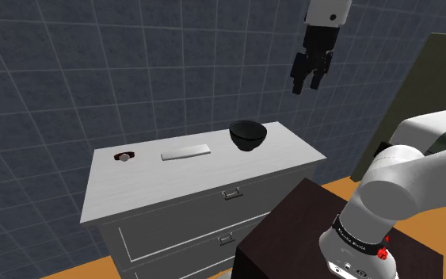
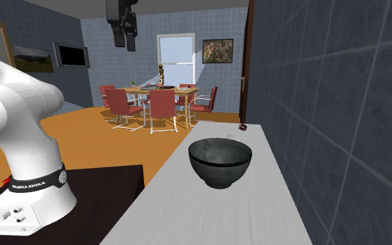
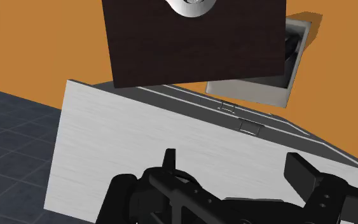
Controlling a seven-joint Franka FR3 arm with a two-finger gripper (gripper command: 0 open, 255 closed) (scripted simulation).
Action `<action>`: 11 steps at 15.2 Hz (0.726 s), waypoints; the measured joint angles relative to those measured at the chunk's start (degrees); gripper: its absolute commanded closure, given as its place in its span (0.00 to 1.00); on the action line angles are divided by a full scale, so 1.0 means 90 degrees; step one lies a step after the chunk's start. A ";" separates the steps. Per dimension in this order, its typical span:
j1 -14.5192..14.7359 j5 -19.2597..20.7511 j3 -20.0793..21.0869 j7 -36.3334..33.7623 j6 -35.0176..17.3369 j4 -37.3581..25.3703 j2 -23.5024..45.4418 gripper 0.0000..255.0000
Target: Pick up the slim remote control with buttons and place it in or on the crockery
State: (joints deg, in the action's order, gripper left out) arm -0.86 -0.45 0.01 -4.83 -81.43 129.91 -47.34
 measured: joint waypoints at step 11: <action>0.0502 0.0272 -0.0422 0.1620 -0.1723 0.0148 0.1558 0.00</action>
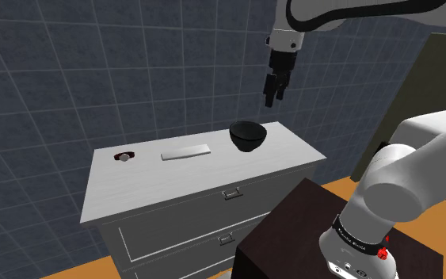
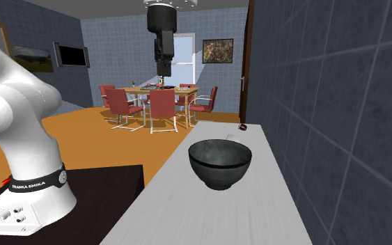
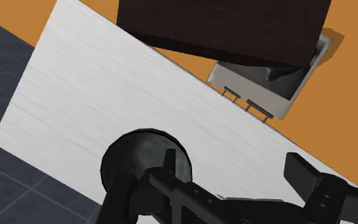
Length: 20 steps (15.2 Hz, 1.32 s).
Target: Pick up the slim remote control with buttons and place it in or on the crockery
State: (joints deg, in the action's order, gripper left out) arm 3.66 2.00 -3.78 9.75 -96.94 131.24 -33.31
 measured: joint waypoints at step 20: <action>0.0828 -0.0203 -0.0064 0.3358 -0.2612 -0.1746 0.4281 0.00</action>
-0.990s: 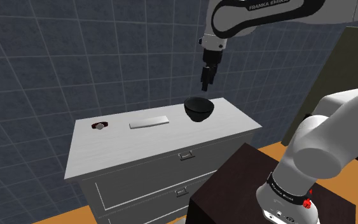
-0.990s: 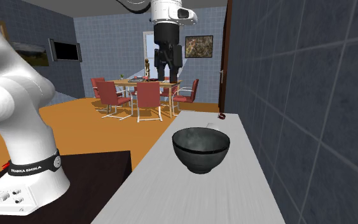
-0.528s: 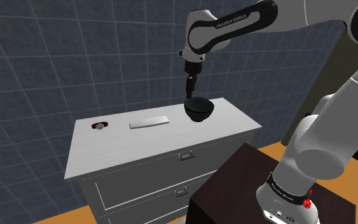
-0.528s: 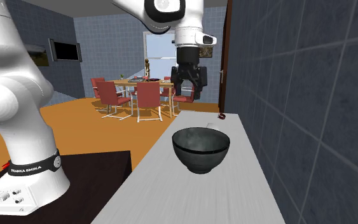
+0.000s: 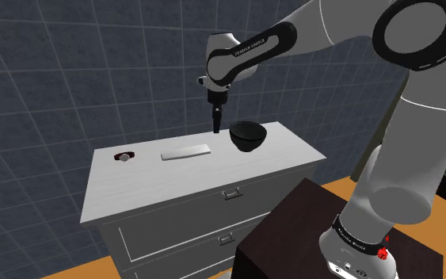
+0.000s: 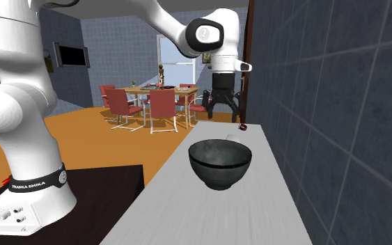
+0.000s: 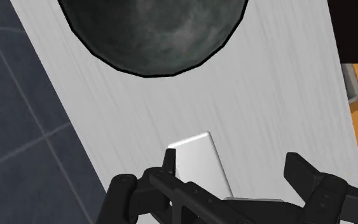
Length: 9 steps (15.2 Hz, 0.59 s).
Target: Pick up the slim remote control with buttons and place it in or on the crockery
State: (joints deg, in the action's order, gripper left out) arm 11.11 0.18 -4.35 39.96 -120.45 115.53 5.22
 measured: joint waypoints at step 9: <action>0.0252 0.0045 0.0422 0.1112 -0.0469 -0.1441 0.1867 0.00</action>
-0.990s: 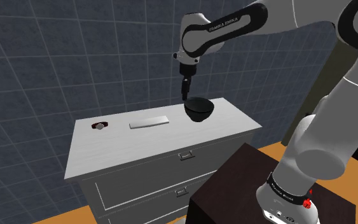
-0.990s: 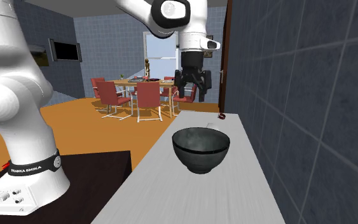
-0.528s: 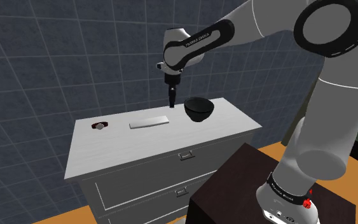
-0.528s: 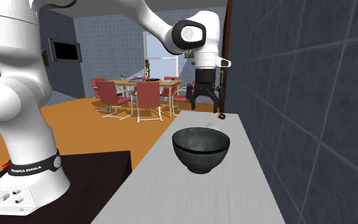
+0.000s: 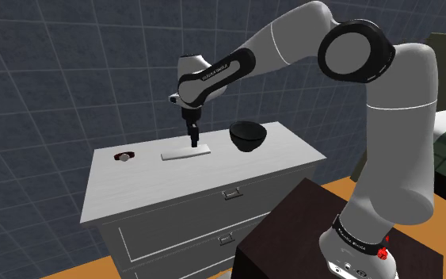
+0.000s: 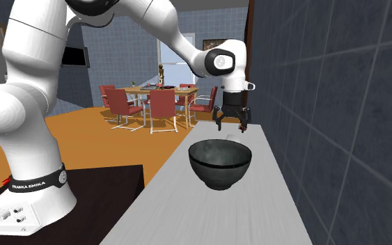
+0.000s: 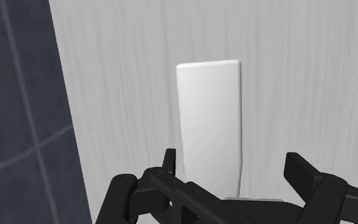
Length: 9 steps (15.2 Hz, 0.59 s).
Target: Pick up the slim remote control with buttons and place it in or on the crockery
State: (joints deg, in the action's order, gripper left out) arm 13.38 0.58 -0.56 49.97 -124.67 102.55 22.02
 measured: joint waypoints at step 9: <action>0.0076 0.0086 0.0137 0.0359 -0.0468 -0.0452 0.0909 0.00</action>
State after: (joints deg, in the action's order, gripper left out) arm 14.07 1.36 0.68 53.20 -128.87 98.49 30.20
